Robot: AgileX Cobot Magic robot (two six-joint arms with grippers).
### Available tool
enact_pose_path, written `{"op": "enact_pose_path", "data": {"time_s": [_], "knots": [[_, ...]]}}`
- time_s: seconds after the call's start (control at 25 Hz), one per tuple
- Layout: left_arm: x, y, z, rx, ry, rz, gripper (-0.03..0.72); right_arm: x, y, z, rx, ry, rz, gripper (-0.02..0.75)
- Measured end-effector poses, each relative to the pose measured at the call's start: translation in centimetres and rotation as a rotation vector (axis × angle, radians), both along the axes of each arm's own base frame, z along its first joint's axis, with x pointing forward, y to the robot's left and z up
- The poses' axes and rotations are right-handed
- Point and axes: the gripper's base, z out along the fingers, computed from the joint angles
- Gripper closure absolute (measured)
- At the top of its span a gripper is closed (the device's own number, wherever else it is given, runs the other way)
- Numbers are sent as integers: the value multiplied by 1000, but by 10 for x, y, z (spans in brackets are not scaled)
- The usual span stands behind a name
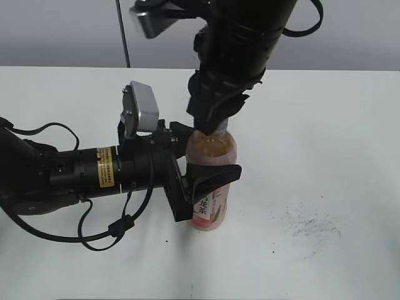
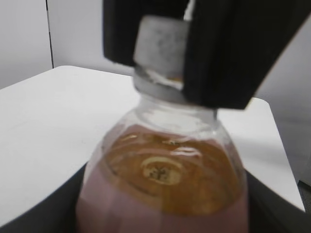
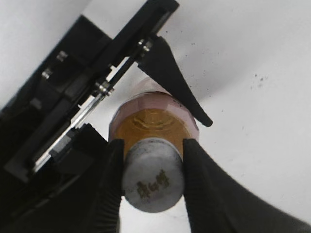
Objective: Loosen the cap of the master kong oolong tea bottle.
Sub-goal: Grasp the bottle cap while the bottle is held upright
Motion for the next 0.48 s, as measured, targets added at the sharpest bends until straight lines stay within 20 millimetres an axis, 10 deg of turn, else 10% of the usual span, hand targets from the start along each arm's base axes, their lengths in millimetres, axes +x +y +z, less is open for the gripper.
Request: {"op": "enact_pose_path", "data": {"time_s": [0.48], "knots": [[-1, 0, 0, 2, -13, -13, 240, -2, 1, 0, -85, -211, 869, 459]]}}
